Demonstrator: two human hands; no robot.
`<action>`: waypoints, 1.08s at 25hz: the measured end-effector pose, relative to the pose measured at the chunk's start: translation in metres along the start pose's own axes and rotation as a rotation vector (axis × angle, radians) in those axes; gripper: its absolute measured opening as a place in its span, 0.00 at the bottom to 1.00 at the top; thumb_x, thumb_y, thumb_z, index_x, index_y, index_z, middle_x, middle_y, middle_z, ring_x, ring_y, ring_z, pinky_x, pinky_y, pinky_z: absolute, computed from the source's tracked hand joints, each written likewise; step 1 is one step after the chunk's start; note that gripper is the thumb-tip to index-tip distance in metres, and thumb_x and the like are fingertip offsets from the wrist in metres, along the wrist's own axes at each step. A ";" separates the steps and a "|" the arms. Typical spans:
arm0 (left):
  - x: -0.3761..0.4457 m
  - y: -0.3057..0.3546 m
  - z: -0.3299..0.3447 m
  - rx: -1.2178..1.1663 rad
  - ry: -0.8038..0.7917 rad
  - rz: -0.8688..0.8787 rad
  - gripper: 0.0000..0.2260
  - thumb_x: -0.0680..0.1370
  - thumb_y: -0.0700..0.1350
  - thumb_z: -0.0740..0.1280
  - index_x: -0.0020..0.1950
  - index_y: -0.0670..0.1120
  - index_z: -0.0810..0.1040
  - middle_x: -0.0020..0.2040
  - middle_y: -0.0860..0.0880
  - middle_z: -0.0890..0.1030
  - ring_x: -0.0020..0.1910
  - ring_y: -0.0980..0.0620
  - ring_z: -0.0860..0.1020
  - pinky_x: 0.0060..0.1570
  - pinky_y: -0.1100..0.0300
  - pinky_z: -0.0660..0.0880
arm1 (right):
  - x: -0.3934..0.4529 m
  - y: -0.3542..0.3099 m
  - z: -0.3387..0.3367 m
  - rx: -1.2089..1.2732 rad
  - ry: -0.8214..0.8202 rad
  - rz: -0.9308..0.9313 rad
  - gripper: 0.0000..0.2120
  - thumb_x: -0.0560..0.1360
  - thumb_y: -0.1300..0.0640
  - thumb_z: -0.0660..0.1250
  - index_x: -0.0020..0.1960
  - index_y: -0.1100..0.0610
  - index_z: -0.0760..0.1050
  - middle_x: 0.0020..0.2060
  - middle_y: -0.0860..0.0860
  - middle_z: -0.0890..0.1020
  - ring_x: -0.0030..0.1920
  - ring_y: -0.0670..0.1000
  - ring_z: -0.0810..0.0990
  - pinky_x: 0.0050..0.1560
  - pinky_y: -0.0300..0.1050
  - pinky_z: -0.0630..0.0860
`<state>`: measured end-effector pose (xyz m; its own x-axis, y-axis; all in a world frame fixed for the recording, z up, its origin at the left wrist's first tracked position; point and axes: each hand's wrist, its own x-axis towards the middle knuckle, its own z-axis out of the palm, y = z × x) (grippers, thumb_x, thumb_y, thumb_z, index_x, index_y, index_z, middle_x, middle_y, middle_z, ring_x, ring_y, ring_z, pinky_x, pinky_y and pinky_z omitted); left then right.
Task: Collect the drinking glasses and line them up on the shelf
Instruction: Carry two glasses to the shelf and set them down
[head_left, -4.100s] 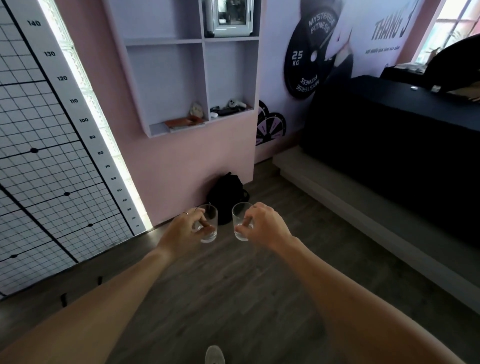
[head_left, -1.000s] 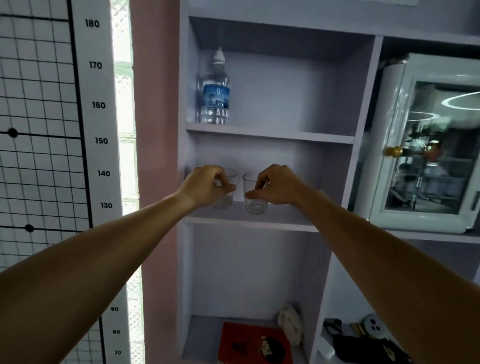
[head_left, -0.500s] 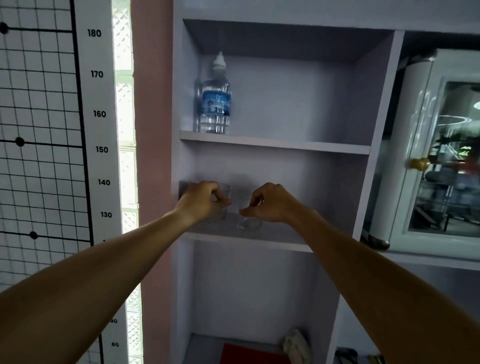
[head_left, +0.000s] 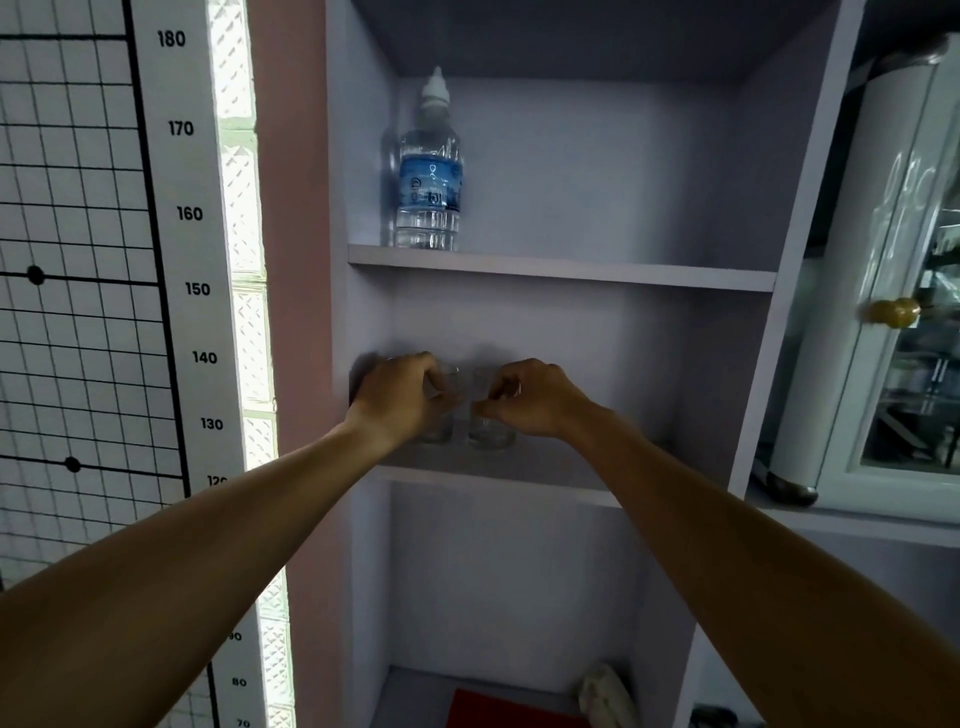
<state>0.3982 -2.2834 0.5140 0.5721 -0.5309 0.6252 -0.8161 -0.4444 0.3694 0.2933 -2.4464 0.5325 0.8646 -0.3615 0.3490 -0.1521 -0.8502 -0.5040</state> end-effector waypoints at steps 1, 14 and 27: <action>0.000 -0.002 0.000 0.048 0.019 0.022 0.09 0.72 0.50 0.75 0.45 0.50 0.77 0.44 0.51 0.81 0.46 0.48 0.79 0.42 0.62 0.69 | 0.001 0.000 0.001 0.001 -0.007 -0.010 0.09 0.68 0.47 0.75 0.44 0.48 0.80 0.45 0.47 0.80 0.43 0.46 0.77 0.35 0.36 0.70; -0.014 -0.002 0.001 0.247 0.068 0.099 0.09 0.76 0.37 0.65 0.42 0.49 0.68 0.47 0.45 0.78 0.45 0.43 0.78 0.41 0.57 0.68 | 0.017 -0.004 0.022 0.101 0.087 -0.065 0.29 0.67 0.56 0.76 0.65 0.52 0.70 0.56 0.54 0.77 0.53 0.55 0.77 0.41 0.40 0.72; -0.008 -0.004 0.006 0.402 -0.045 0.058 0.14 0.75 0.36 0.66 0.59 0.39 0.80 0.56 0.39 0.83 0.52 0.39 0.81 0.51 0.51 0.78 | 0.015 -0.017 0.027 0.149 0.091 -0.110 0.26 0.69 0.63 0.73 0.65 0.54 0.69 0.48 0.56 0.81 0.47 0.55 0.81 0.37 0.40 0.76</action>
<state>0.3971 -2.2819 0.5031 0.5364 -0.5903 0.6032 -0.7553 -0.6547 0.0308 0.3222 -2.4269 0.5251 0.8244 -0.3082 0.4748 0.0192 -0.8231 -0.5676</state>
